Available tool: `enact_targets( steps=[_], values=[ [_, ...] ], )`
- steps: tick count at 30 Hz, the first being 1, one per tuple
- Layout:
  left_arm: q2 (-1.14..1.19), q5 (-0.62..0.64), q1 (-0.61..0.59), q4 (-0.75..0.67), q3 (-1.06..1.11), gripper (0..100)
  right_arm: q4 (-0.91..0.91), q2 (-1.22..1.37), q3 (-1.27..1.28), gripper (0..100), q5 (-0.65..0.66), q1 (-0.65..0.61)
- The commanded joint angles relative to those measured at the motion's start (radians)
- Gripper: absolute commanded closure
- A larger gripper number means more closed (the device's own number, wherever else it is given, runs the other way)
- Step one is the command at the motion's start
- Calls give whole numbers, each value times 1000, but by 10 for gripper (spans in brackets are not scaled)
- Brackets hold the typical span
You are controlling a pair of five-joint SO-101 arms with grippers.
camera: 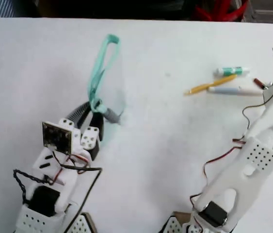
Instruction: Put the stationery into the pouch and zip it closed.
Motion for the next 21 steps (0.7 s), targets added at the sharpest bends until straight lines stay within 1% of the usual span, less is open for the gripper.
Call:
enact_targets(
  steps=[1, 4, 7, 9, 11, 12, 13, 16, 19, 21],
  values=[
    [1, -11, 1, -29, -5, 970, -30, 188, -284, 769, 12, 8],
    [1, -11, 1, -29, -3, 970, -154, 367, -436, 769, 12, 13],
    [1, -11, 1, -29, -2, 970, -280, 446, -419, 768, 18, 22],
    [1, -11, 1, -31, -2, 970, -288, 460, -385, 769, 72, 24],
    [1, -12, 1, -31, -2, 969, -252, 464, -358, 772, 143, 16],
    [1, -12, 1, -31, -2, 969, -219, 464, -353, 791, 178, 13],
    [1, -23, 1, -31, -2, 969, -183, 463, -351, 826, 209, 12],
    [1, -71, 2, -31, -2, 969, -77, 453, -351, 987, 270, 4],
    [1, -68, 2, -31, -2, 969, 27, 437, -351, 947, 321, -1],
    [1, -68, 2, -31, -2, 969, 104, 421, -351, 973, 365, -8]
  ],
)
